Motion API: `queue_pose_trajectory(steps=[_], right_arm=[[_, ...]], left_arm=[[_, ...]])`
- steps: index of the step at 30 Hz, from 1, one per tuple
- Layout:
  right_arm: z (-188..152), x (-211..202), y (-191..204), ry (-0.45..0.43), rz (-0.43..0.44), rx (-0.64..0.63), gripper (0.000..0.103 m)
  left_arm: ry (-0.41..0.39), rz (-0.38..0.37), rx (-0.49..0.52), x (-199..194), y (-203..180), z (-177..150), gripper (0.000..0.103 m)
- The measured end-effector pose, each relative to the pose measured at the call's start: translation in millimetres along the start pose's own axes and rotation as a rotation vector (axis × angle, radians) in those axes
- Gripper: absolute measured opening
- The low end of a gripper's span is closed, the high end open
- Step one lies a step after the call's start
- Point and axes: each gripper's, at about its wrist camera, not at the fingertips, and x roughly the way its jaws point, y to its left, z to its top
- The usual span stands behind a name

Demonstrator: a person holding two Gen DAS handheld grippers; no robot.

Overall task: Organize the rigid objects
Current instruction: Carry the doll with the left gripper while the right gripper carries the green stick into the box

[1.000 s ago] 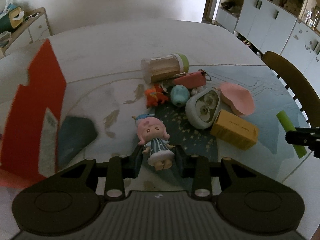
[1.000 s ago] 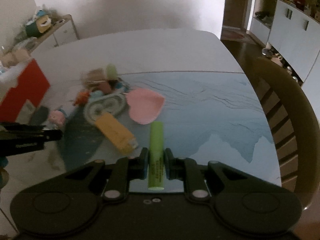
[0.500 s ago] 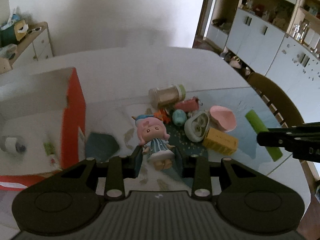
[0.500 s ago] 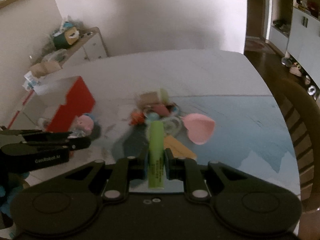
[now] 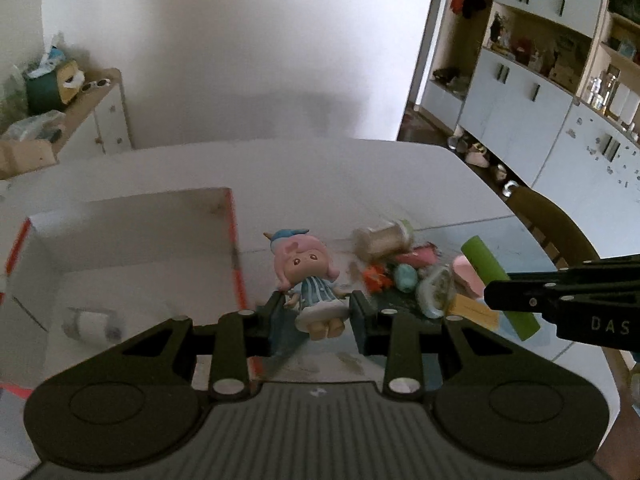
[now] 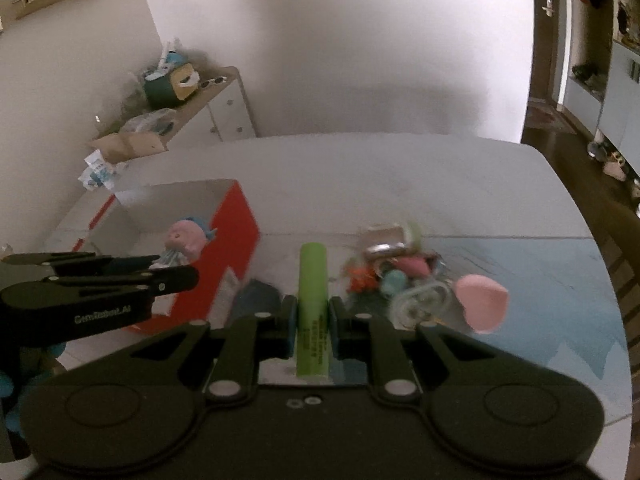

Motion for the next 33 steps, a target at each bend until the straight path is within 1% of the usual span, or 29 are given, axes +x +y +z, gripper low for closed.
queue_pose_trajectory(steps=[11,15,20,25,33], right_arm=[[24,19,64,-0.033,0.038,-0.053,0.016],[30,30,85,-0.031,0.048,-0.071,0.016],[33,46,110,-0.017,0.048,-0.103,0.016],[35,64,129,0.005,0.046,-0.128,0.016],[39,91,154,0.042,0.047,-0.159,0.016]], left_arm=[[-0.036,0.04,-0.005,-17,66,13,0.034],[-0.037,0.056,-0.012,-19,89,15,0.034],[-0.019,0.074,-0.03,-14,119,15,0.034],[-0.009,0.095,-0.035,-8,141,13,0.034],[0.032,0.108,-0.059,13,177,14,0.034]])
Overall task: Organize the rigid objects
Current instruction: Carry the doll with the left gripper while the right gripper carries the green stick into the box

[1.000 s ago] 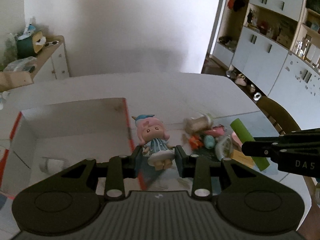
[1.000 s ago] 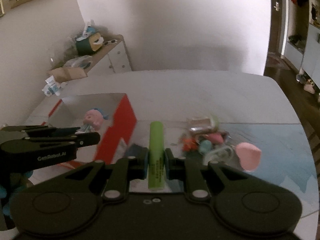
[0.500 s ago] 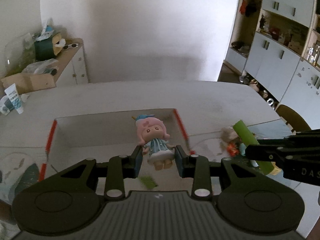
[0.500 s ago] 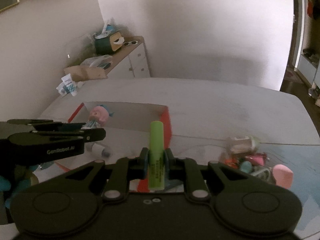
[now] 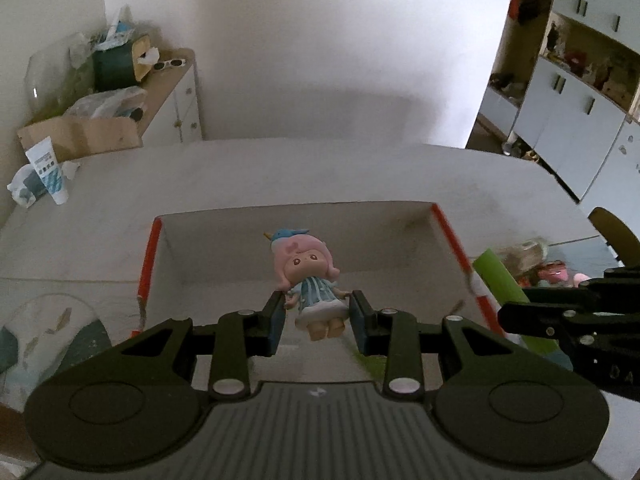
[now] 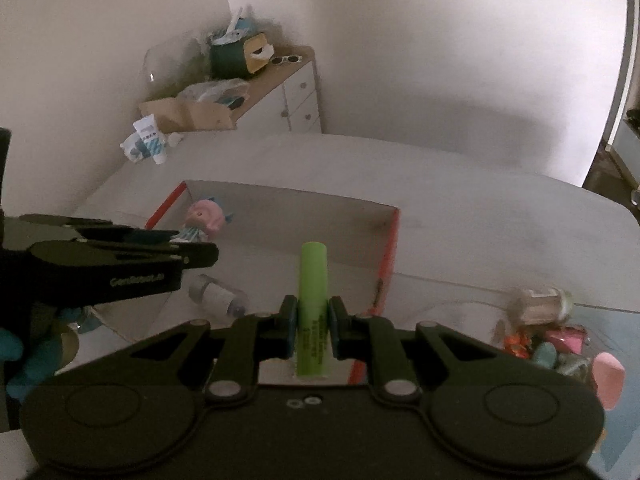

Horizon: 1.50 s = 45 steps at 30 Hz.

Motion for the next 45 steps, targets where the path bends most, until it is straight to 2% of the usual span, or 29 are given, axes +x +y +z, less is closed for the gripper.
queue_pose_trajectory(steps=[9,17,24,33,41,45], right_arm=[[2,45,12,0.079,-0.022,-0.033,0.016],[3,81,20,0.136,-0.032,-0.053,0.016],[6,107,29,0.182,-0.047,-0.091,0.016],[4,126,34,0.238,-0.042,-0.113,0.016],[4,138,34,0.287,-0.031,-0.107,0.016],[5,140,33,0.31,-0.026,-0.105,0.02]], left_arm=[[0.061,0.005,-0.018,38,26,5,0.034],[0.103,-0.001,0.044,67,22,11,0.034],[0.191,0.019,0.046,98,24,16,0.034],[0.322,0.023,0.041,125,25,14,0.034],[0.375,0.024,0.055,133,24,12,0.034],[0.406,0.029,0.04,140,28,12,0.035]])
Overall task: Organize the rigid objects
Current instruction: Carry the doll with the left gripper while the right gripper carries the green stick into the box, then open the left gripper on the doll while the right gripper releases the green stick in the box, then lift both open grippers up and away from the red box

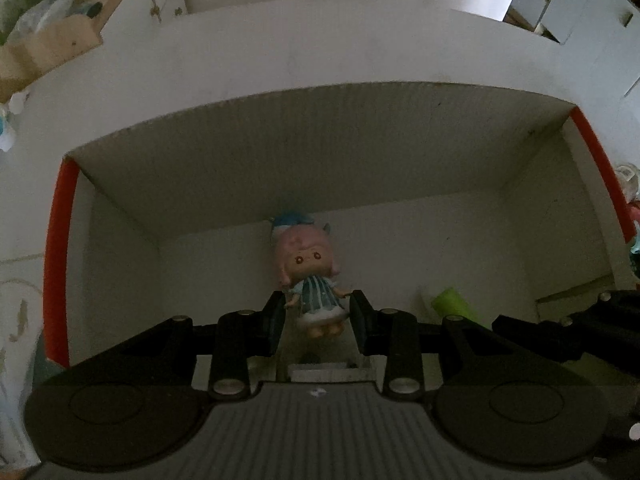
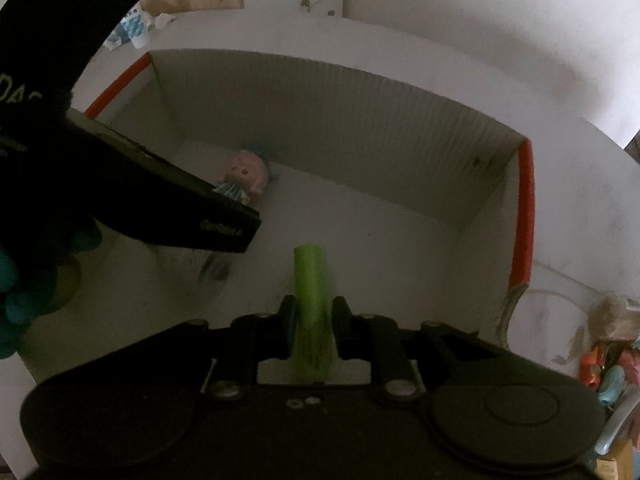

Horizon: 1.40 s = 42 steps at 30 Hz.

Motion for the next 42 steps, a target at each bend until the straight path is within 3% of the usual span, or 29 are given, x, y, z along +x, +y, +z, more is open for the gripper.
queue_pose_trajectory(steps=[7,9,11,12,42], right_arm=[[0,-4,1,0.002,-0.002,-0.01,0.026],[-1,-5,0,-0.003,0.004,-0.009,0.033],[-2,-7,0,-0.009,0.011,-0.009,0.04],[-3,-7,0,-0.013,0.014,-0.01,0.04],[-42,-104,-20,-0.182,0.116,-0.015,0.065]], left_arm=[[0.03,0.01,-0.017,1,2,1,0.036],[0.02,0.005,-0.028,-5,3,0,0.043],[-0.003,-0.001,-0.039,-12,3,-1,0.06],[-0.017,0.001,-0.036,-15,2,-2,0.061],[-0.254,0.058,-0.095,-123,-29,-53,0.061]])
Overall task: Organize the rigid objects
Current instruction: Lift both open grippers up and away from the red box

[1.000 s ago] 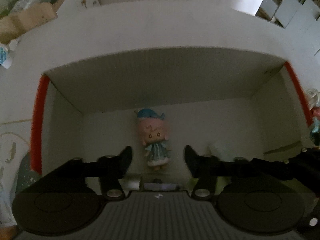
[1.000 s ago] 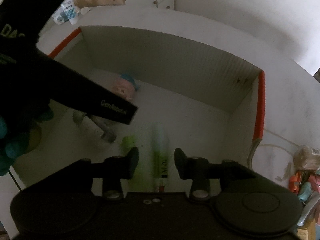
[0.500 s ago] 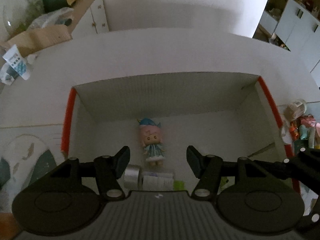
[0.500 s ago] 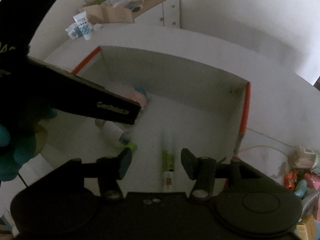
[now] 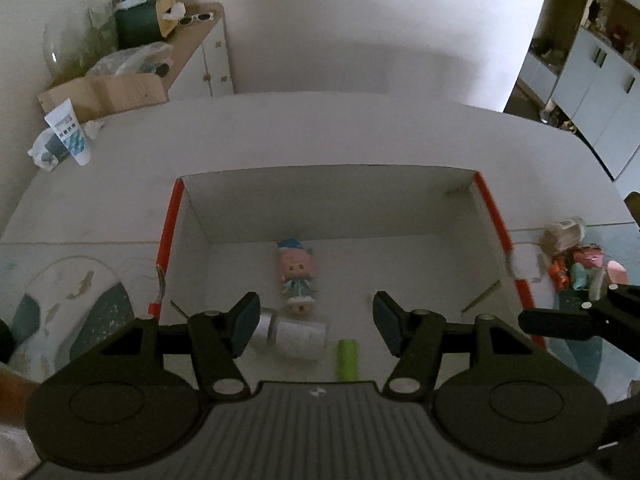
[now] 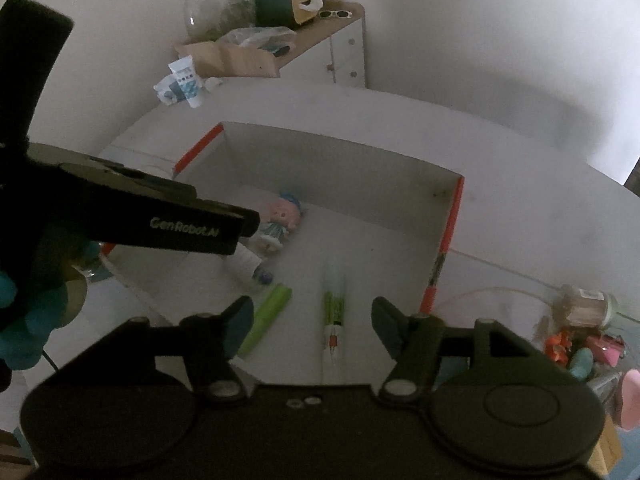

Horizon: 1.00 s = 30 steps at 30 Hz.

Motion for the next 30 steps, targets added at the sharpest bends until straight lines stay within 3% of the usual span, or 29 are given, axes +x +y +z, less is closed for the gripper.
queue_pose_trajectory(steps=[6,9,19,22,30], right_arm=[[-9,-25,-6,-0.028,0.013,-0.013,0.072],[-15,-37,-11,-0.043,0.021,-0.023,0.076],[-32,-73,-33,-0.097,0.044,-0.032,0.085],[-39,-82,-42,-0.116,0.049,-0.041,0.089],[-59,-108,-71,-0.158,0.067,-0.034,0.098]], left_arm=[[-0.038,-0.007,-0.002,-23,-13,-9,0.062],[-0.058,-0.008,0.001,-33,-21,-14,0.07],[-0.103,-0.026,0.002,-60,-52,-31,0.07],[-0.113,-0.034,-0.004,-66,-62,-35,0.077],[-0.164,-0.05,0.012,-80,-99,-45,0.08]])
